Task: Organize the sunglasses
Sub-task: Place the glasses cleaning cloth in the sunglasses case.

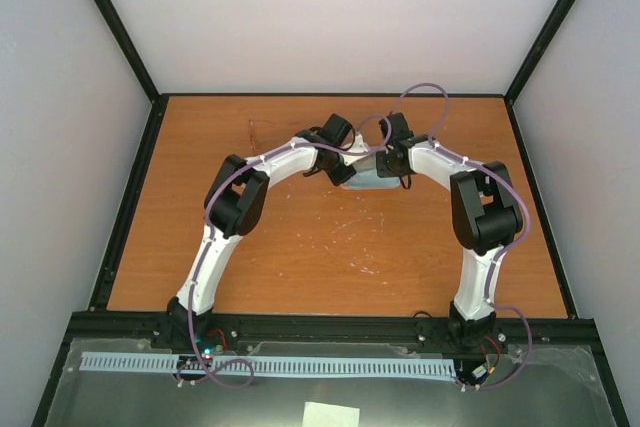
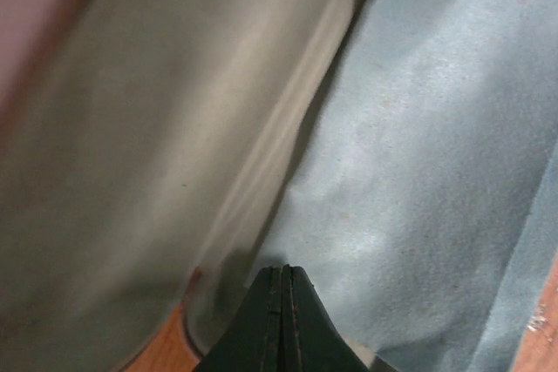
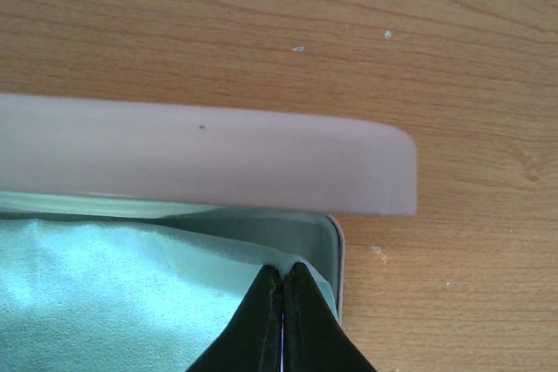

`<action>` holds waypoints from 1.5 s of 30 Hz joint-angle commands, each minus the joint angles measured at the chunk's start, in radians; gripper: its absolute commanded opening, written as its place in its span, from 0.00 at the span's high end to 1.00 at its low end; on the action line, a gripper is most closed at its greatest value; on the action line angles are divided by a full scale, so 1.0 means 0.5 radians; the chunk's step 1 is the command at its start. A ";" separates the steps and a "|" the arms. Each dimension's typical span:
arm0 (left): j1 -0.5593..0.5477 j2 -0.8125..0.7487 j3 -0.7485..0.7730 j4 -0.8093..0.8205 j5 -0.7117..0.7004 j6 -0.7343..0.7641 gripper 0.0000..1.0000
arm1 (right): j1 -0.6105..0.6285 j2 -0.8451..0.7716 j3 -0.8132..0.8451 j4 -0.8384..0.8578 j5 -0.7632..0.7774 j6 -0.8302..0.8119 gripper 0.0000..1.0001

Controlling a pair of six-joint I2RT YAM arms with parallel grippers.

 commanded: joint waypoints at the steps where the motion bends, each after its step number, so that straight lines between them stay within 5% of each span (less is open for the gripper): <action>1: -0.030 -0.026 0.114 0.027 -0.121 0.061 1.00 | 0.001 -0.062 -0.009 0.051 0.017 0.011 0.97; 12: -0.008 -0.028 0.108 -0.025 -0.069 0.043 0.99 | -0.004 -0.051 0.002 0.064 0.004 0.013 0.97; 20: -0.038 0.007 0.076 -0.046 -0.013 0.024 0.76 | -0.013 -0.115 -0.044 0.073 0.046 0.021 0.97; 24: -0.045 0.026 0.081 -0.045 -0.002 0.018 0.73 | -0.014 -0.142 -0.067 0.076 0.034 0.028 0.97; 40: -0.067 0.100 -0.071 -0.064 -0.155 0.057 0.76 | -0.023 -0.154 -0.128 0.082 0.014 0.020 0.97; 45: -0.066 0.139 -0.082 -0.066 -0.147 0.051 0.84 | -0.028 -0.159 -0.141 0.088 0.013 0.023 0.97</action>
